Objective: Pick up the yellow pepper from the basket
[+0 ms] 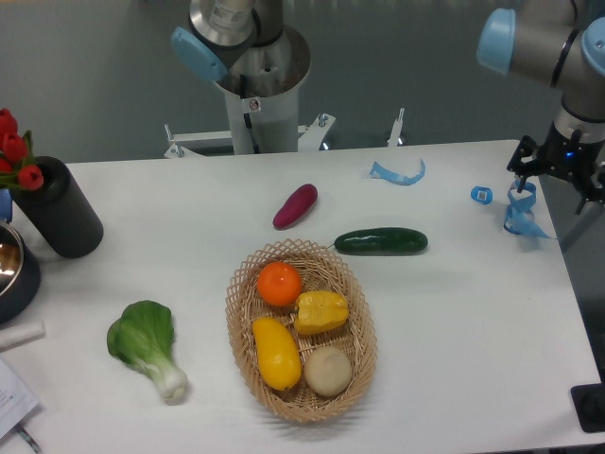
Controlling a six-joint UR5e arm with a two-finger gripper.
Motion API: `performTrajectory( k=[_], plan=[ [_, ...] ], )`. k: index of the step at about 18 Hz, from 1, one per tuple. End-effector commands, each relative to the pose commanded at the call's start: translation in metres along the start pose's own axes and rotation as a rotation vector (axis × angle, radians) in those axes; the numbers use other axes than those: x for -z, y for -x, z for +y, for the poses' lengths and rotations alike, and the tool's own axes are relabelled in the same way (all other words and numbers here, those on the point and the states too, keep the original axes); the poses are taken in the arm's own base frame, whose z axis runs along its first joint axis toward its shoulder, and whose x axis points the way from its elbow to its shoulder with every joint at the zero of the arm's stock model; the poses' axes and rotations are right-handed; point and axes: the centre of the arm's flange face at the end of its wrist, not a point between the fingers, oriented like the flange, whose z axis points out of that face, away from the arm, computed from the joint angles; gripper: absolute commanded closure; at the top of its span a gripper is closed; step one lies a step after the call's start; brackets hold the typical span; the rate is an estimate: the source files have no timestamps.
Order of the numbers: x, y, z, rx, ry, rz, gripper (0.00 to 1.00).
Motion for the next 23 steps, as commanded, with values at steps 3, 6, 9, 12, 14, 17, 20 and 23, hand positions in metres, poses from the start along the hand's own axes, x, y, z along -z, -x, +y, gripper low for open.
performTrajectory(
  k=[3, 6, 9, 12, 14, 17, 20, 23],
  plan=[
    [0.001, -0.001, -0.001, -0.001, 0.0, 0.0, 0.0],
    [0.003, -0.001, -0.003, -0.005, 0.005, -0.001, 0.0],
    [0.003, -0.003, -0.006, -0.006, 0.006, -0.003, 0.0],
    [0.017, -0.007, -0.013, 0.005, 0.004, -0.02, 0.0],
    [0.009, -0.015, -0.015, 0.007, 0.002, -0.009, 0.0],
    [0.015, -0.018, -0.024, 0.034, -0.015, -0.038, 0.0],
    [0.018, -0.033, -0.043, 0.099, -0.042, -0.049, 0.0],
    [0.017, -0.05, -0.087, 0.08, -0.066, -0.102, 0.0]
  ],
)
